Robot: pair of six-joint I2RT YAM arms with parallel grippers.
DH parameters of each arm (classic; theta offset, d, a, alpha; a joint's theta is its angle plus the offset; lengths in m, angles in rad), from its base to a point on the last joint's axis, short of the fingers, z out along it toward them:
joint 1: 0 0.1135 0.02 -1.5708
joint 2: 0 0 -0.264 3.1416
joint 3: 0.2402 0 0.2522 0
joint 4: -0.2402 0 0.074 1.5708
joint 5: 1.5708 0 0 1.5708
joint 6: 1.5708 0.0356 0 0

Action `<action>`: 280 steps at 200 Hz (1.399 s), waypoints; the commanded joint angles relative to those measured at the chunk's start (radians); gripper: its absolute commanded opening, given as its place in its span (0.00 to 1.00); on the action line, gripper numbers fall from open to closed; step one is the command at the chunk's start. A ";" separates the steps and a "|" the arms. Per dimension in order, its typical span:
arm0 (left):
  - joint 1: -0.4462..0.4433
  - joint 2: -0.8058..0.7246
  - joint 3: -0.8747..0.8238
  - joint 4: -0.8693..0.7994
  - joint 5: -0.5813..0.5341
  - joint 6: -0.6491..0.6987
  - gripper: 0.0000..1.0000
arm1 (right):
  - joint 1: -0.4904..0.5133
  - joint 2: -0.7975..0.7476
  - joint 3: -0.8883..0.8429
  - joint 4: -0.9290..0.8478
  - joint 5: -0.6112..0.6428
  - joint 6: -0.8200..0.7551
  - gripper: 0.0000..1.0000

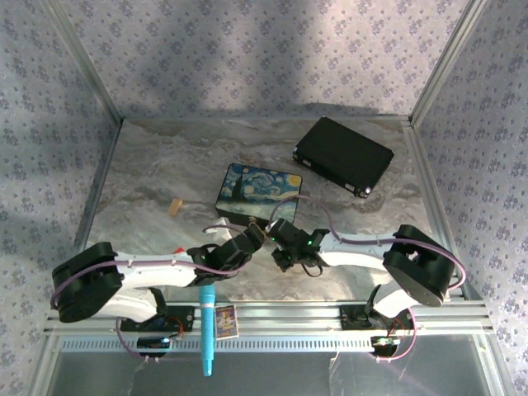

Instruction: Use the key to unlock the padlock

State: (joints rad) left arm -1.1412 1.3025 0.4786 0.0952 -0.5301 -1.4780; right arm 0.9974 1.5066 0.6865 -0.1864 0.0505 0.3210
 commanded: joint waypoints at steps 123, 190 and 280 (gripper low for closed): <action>-0.008 -0.043 0.036 0.059 0.101 -0.029 0.76 | -0.136 -0.172 -0.120 0.029 -0.273 0.172 0.00; -0.008 -0.032 0.029 0.029 0.083 -0.039 0.76 | -0.028 -0.103 -0.039 -0.122 -0.090 0.123 0.32; -0.006 -0.023 0.032 -0.007 0.056 -0.042 0.76 | 0.005 0.022 0.003 -0.053 -0.067 0.135 0.30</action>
State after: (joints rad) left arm -1.1412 1.2659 0.4767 0.1238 -0.4419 -1.5112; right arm 0.9886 1.4551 0.6632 -0.2794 -0.0322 0.4545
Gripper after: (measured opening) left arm 0.762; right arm 0.320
